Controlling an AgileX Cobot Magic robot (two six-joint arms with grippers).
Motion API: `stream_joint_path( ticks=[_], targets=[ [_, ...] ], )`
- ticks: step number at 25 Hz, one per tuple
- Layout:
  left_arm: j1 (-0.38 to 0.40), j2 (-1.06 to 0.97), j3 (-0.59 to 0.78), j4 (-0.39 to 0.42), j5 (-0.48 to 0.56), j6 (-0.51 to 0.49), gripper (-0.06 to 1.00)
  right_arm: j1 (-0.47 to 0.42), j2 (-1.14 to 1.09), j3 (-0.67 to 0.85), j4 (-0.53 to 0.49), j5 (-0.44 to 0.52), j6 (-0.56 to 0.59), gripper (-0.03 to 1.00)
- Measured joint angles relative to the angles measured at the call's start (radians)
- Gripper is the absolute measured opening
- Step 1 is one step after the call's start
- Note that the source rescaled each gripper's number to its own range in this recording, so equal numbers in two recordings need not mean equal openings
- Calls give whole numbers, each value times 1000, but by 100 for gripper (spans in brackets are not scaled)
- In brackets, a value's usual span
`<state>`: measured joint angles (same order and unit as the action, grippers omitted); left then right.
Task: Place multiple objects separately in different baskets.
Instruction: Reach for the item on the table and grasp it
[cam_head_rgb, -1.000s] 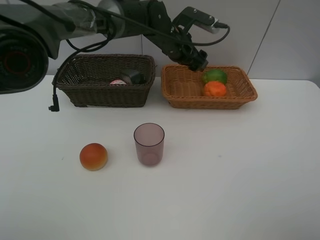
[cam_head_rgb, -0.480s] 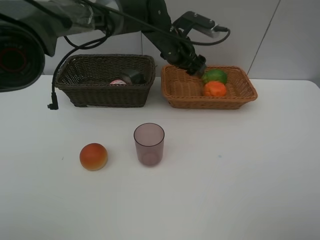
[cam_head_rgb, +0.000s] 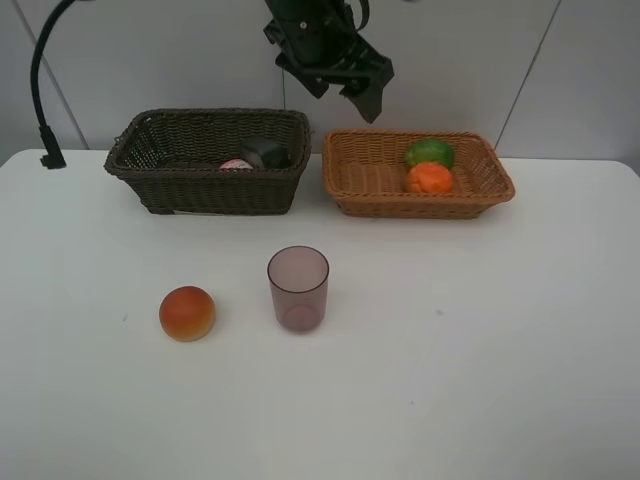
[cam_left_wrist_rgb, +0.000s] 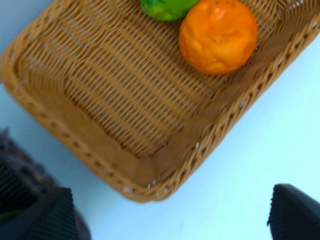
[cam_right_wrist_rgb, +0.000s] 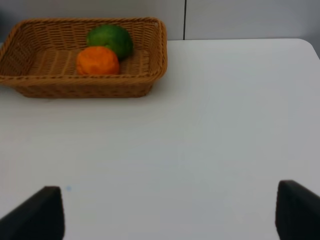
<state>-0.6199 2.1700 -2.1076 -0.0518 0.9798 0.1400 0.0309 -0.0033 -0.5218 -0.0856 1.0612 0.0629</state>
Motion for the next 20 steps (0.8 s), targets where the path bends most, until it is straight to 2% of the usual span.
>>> stream_joint_path(
  ticks=[11,16,20],
  targets=[
    [0,-115,0,81,213,-41,100,0,0,0,0,0,0,94],
    [0,-155,7,85,215,-100,100,0,0,0,0,0,0,94],
    [-9,-228,86,99,215,-148,100,0,0,0,0,0,0,94]
  ],
)
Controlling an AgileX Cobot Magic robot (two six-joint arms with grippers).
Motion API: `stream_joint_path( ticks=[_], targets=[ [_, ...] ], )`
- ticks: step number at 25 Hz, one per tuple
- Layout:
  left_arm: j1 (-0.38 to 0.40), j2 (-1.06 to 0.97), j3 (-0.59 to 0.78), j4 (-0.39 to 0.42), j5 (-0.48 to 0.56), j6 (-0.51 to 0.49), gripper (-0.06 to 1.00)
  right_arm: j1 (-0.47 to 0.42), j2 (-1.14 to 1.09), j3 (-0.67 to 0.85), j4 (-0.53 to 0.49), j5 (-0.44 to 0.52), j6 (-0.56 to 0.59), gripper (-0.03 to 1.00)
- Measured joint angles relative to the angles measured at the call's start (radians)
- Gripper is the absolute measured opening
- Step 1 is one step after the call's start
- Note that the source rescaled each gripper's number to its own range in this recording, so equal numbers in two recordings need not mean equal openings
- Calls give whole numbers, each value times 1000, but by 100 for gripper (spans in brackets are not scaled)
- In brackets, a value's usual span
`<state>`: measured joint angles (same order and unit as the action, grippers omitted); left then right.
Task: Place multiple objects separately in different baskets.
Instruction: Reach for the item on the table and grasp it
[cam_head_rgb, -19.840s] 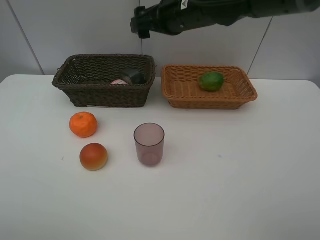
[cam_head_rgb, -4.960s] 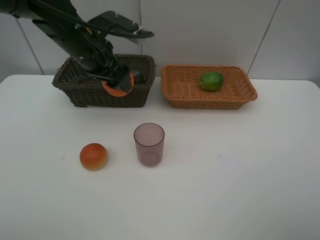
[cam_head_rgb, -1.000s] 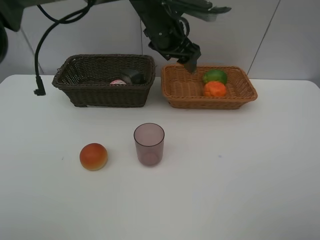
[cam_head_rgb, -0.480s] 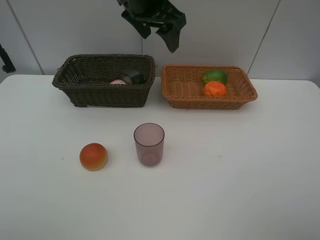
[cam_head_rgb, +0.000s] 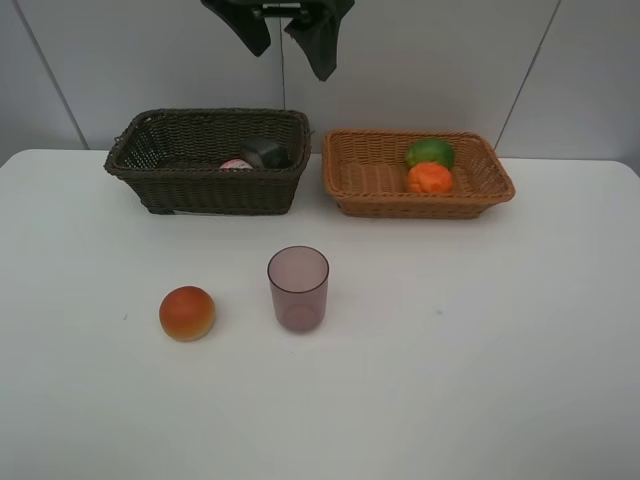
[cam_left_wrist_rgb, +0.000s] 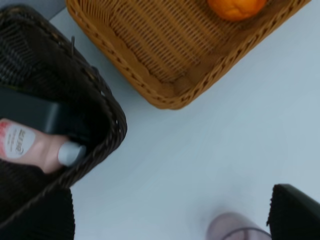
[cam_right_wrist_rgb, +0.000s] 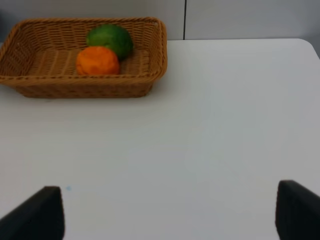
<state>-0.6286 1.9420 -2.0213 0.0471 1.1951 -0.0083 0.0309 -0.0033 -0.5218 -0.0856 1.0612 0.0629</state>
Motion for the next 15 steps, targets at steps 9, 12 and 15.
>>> stream_joint_path(
  ticks=[9,12,15],
  targets=[
    [-1,-162,257,11,-1,-86,100,0,0,0,0,0,0,94],
    [-1,-192,335,10,-2,-99,100,0,0,0,0,0,0,94],
    [-2,-197,391,-10,-3,-104,100,0,0,0,0,0,0,94]
  ],
)
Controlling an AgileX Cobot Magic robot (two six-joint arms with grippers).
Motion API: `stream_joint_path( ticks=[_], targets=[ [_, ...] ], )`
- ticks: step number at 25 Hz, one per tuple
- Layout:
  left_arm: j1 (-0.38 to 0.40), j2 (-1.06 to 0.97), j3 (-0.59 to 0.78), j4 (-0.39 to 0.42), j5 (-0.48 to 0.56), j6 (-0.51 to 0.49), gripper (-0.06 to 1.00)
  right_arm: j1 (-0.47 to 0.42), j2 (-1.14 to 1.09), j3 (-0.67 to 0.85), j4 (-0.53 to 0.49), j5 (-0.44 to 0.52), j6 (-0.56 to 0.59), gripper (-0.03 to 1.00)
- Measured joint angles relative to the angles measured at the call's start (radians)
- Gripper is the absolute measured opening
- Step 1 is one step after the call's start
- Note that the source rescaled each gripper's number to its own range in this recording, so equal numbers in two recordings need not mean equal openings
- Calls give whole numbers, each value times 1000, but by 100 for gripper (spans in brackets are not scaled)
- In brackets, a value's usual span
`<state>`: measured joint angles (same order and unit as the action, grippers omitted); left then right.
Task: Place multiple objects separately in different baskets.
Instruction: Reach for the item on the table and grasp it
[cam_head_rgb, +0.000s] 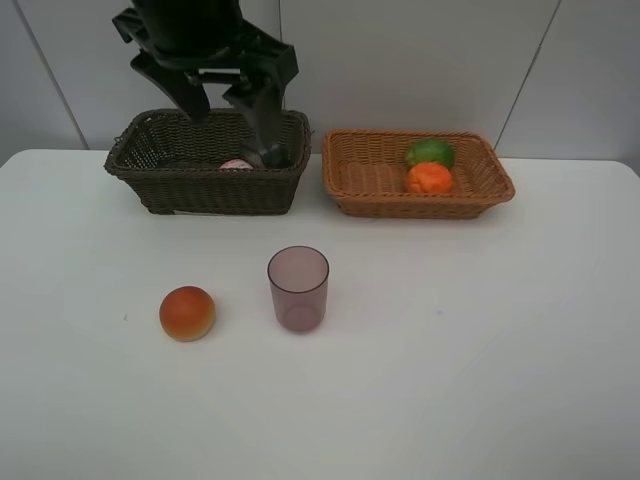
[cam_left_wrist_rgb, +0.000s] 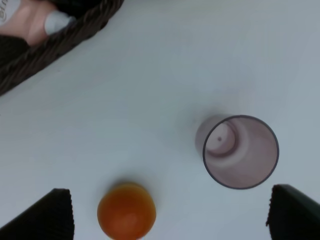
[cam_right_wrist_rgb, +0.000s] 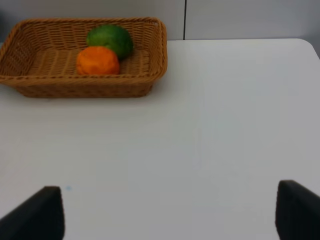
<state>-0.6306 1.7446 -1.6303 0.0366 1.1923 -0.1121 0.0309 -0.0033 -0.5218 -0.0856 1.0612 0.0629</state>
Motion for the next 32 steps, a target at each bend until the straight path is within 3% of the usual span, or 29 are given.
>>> stream_joint_path(
  ticks=[12,21,32],
  targets=[
    [-79,81,81,-10,-70,-1,100,0,0,0,0,0,0,94],
    [-83,164,84,55,-83,-1,100,0,0,0,0,0,0,94],
    [-106,219,84,65,-121,8,100,0,0,0,0,0,0,94]
  ],
)
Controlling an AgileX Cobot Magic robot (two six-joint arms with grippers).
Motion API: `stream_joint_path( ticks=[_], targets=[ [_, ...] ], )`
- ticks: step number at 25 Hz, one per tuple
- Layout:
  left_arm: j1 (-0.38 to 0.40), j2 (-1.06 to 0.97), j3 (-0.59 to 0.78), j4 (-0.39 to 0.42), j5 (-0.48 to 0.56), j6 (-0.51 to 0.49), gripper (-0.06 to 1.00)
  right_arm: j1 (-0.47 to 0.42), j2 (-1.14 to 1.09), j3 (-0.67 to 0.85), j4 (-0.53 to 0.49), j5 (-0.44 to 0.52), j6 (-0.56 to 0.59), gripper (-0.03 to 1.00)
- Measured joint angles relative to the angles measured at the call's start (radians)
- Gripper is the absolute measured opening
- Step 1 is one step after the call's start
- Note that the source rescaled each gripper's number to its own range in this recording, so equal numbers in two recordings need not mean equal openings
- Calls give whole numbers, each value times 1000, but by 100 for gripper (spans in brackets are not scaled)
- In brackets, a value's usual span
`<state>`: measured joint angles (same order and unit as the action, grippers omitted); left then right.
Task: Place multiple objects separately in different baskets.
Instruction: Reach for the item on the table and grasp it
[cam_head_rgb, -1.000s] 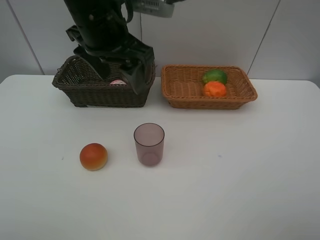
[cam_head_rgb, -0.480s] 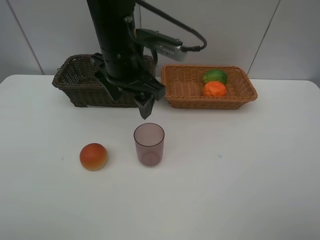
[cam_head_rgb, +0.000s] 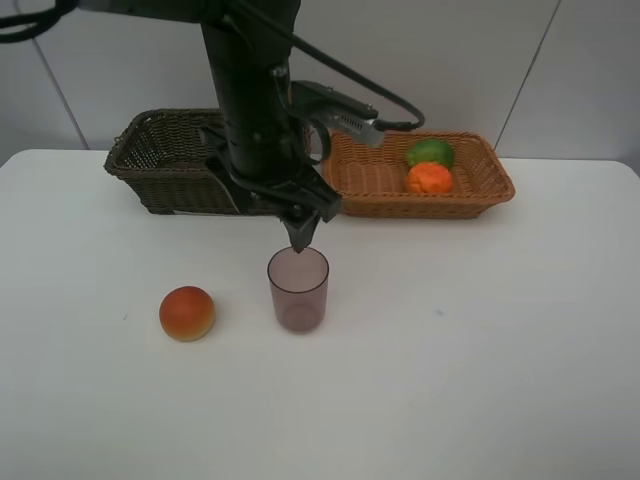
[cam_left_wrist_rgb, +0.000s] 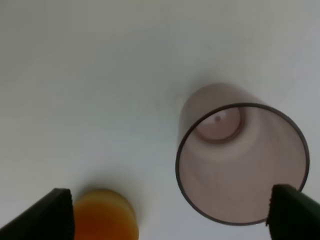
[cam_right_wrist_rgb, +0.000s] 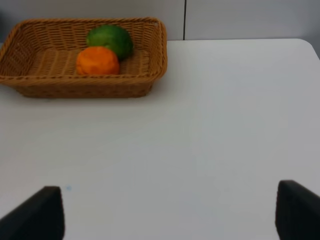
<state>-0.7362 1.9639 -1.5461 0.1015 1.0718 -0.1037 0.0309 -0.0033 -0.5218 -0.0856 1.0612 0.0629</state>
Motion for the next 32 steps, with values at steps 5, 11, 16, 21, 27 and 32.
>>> stream_joint_path(
  ticks=[5,11,16,21,27,32],
  targets=[
    [0,27,0,2,3,10,100,0,0,0,0,0,0,94],
    [0,28,0,14,-6,10,100,0,0,0,0,0,0,94],
    [0,28,0,28,-8,10,100,0,0,0,0,0,0,94],
    [0,28,0,28,-12,13,100,0,0,0,0,0,0,94],
    [0,28,0,28,-14,13,100,0,0,0,0,0,0,94],
    [0,45,0,28,-15,13,100,0,0,0,0,0,0,94]
  ],
)
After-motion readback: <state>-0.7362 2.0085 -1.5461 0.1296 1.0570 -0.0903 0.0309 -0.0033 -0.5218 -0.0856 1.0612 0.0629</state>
